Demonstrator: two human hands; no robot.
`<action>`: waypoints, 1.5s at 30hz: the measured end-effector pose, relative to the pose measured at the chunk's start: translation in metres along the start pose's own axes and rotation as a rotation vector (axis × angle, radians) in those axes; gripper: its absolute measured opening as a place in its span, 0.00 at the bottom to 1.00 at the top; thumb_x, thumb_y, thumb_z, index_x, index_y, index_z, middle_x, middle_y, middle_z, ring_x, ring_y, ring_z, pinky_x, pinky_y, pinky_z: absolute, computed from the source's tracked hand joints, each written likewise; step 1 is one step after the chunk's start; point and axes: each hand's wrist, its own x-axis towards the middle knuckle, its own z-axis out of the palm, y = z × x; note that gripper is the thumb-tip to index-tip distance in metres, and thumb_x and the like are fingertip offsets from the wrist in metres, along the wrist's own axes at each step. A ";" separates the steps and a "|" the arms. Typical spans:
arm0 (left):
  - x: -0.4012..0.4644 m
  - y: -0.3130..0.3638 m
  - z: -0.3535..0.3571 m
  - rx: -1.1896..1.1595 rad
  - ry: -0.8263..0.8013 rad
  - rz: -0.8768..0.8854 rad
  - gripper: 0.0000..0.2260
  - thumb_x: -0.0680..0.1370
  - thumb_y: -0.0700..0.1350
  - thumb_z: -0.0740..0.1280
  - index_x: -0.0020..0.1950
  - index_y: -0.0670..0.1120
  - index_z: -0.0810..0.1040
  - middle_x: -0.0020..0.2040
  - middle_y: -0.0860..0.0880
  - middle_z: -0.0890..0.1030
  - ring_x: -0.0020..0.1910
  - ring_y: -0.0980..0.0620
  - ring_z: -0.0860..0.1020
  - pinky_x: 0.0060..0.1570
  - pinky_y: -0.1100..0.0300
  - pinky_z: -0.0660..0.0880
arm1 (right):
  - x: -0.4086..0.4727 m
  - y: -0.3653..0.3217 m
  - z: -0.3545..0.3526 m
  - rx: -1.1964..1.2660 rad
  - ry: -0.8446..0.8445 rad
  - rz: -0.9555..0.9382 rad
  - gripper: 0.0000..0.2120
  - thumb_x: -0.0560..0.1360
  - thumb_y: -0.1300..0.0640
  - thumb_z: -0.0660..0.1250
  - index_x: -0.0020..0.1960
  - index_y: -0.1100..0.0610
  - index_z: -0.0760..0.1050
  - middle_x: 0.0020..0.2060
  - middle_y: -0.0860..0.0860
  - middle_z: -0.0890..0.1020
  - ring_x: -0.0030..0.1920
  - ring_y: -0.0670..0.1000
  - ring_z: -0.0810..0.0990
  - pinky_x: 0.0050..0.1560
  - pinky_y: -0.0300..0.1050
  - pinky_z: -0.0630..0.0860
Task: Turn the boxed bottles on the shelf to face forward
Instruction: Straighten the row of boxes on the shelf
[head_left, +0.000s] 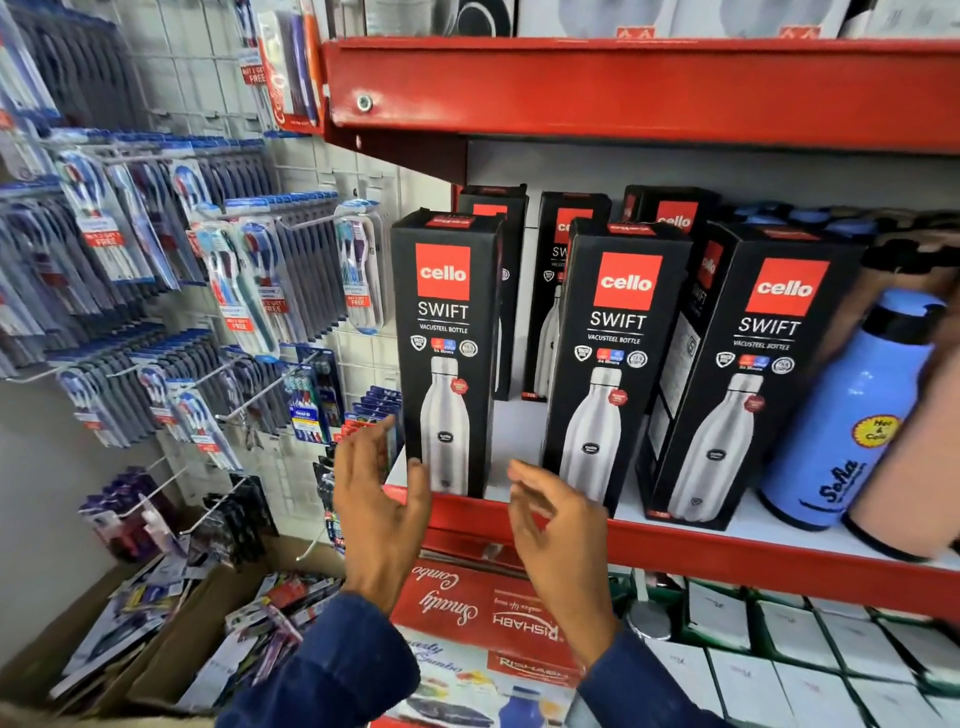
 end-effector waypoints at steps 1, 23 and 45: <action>-0.006 0.007 0.001 -0.020 0.052 0.041 0.16 0.74 0.41 0.66 0.61 0.45 0.77 0.54 0.47 0.77 0.51 0.52 0.76 0.55 0.68 0.73 | -0.004 0.002 -0.011 0.022 0.054 -0.012 0.15 0.75 0.60 0.70 0.61 0.54 0.80 0.54 0.46 0.85 0.52 0.38 0.83 0.53 0.32 0.79; -0.049 0.067 0.077 -0.012 -0.376 -0.075 0.16 0.77 0.40 0.70 0.64 0.45 0.78 0.45 0.64 0.78 0.40 0.77 0.76 0.42 0.85 0.67 | 0.012 0.050 -0.079 -0.086 0.107 0.155 0.17 0.76 0.63 0.66 0.64 0.58 0.77 0.54 0.52 0.85 0.49 0.44 0.83 0.51 0.26 0.74; -0.092 0.102 0.106 -0.179 -0.253 0.111 0.11 0.74 0.36 0.70 0.54 0.47 0.81 0.48 0.53 0.83 0.48 0.60 0.81 0.50 0.73 0.76 | -0.002 0.066 -0.145 0.077 0.509 0.106 0.10 0.71 0.69 0.68 0.45 0.55 0.80 0.40 0.51 0.83 0.39 0.48 0.81 0.40 0.31 0.75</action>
